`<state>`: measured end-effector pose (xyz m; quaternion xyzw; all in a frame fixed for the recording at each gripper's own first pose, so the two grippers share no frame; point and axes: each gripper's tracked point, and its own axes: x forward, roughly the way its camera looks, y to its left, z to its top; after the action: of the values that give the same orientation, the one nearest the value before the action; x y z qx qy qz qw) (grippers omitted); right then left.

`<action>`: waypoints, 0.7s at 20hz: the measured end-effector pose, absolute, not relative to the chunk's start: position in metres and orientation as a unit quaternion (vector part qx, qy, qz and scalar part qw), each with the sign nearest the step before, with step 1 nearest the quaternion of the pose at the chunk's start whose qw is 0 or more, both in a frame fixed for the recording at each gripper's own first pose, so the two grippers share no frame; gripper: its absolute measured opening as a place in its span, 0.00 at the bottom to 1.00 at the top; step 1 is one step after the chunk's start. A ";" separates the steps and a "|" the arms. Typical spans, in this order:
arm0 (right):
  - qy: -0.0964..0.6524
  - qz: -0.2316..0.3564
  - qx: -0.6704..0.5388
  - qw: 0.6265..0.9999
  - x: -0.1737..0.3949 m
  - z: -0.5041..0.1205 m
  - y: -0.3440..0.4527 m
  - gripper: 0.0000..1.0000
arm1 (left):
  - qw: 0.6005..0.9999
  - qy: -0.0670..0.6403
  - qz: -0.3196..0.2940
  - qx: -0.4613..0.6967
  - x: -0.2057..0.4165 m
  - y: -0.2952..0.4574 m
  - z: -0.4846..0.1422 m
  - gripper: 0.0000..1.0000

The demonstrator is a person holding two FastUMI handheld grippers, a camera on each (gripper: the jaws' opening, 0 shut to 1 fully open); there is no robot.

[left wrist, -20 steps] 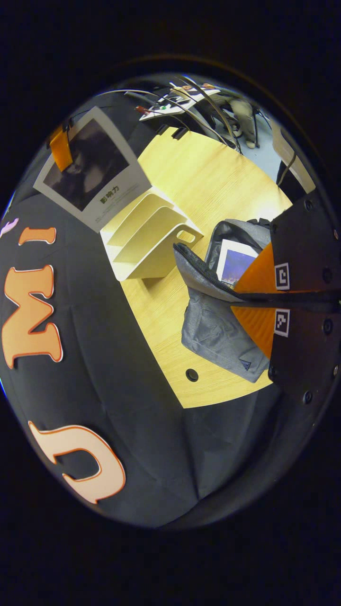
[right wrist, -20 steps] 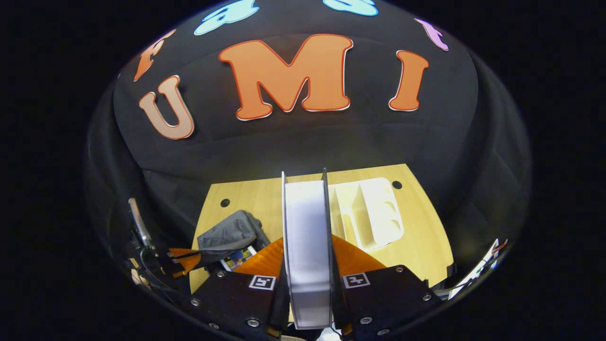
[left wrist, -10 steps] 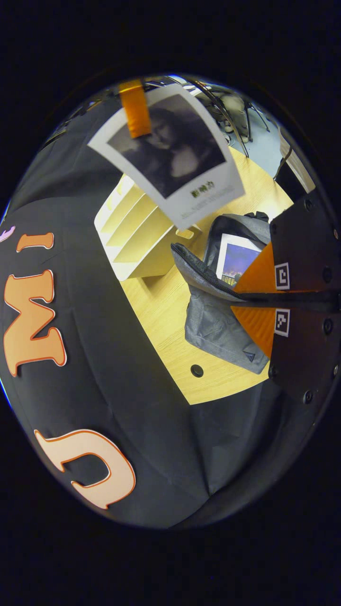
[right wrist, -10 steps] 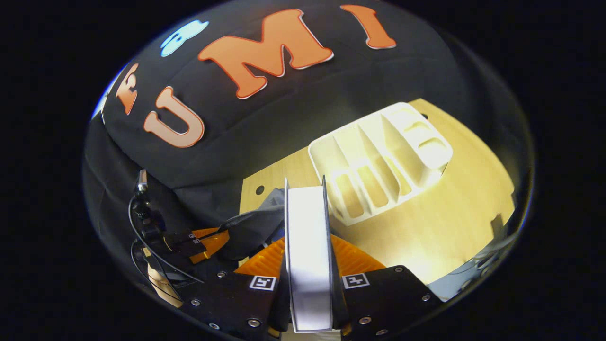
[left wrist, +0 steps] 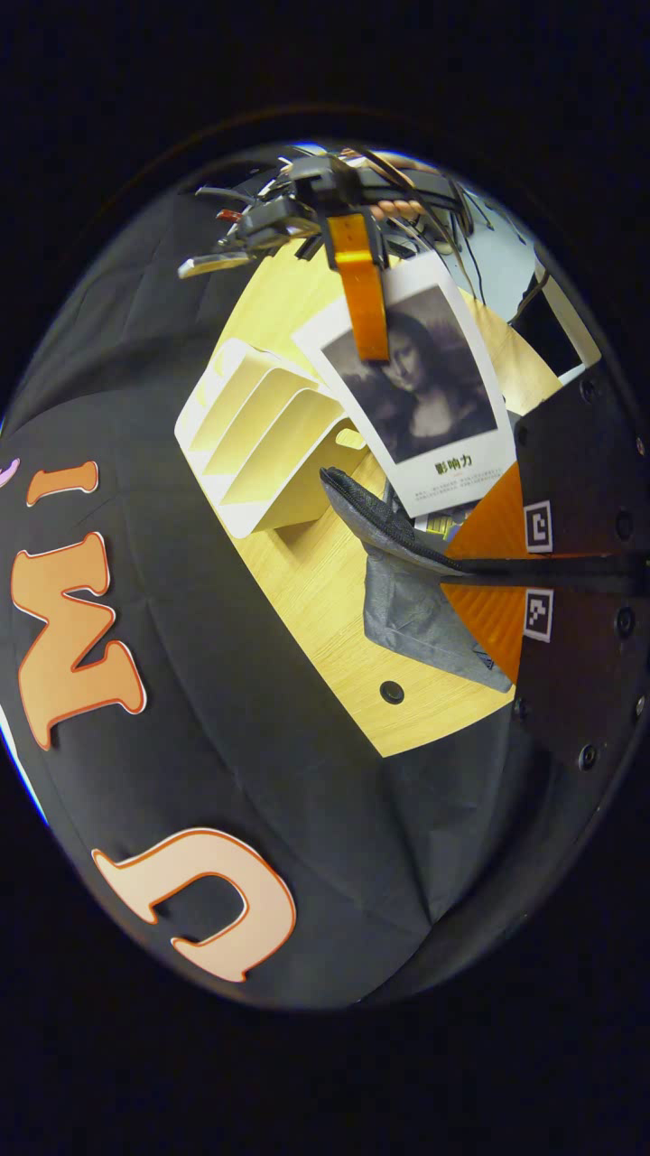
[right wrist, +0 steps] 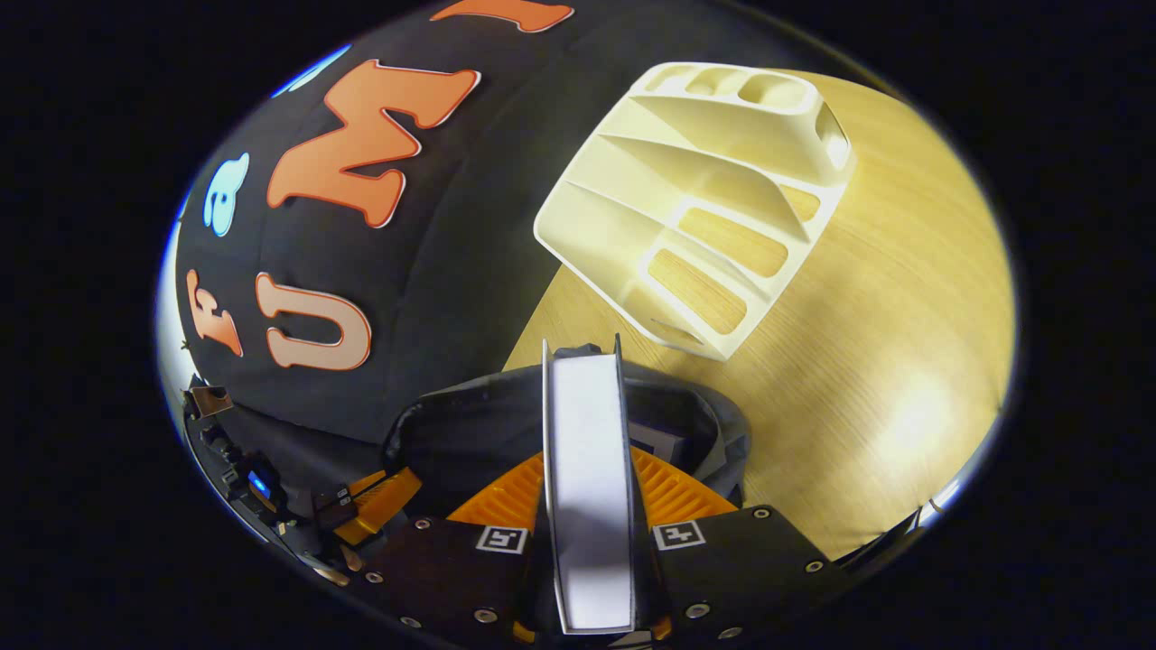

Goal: Open the schoolbag, grab two books from the bookshelf and put them into the schoolbag.

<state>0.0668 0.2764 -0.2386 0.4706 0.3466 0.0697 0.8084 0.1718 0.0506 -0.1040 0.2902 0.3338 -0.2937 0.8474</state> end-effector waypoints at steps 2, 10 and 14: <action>0.321 0.077 0.513 0.792 0.077 -0.245 0.289 0.36 | 0.844 0.326 -0.298 0.305 0.169 0.044 -0.098 0.00; 0.289 0.078 0.557 0.775 0.109 -0.274 0.343 0.36 | 0.834 0.297 -0.312 0.344 0.155 0.021 -0.081 0.01; 0.278 0.052 0.584 0.761 0.128 -0.289 0.360 0.36 | 0.837 0.296 -0.310 0.342 0.152 0.017 -0.079 0.01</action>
<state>0.1275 0.3600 -0.2893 0.5843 0.2783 0.0518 0.7605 0.1524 0.0172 -0.0787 0.3417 0.2961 -0.3095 0.8365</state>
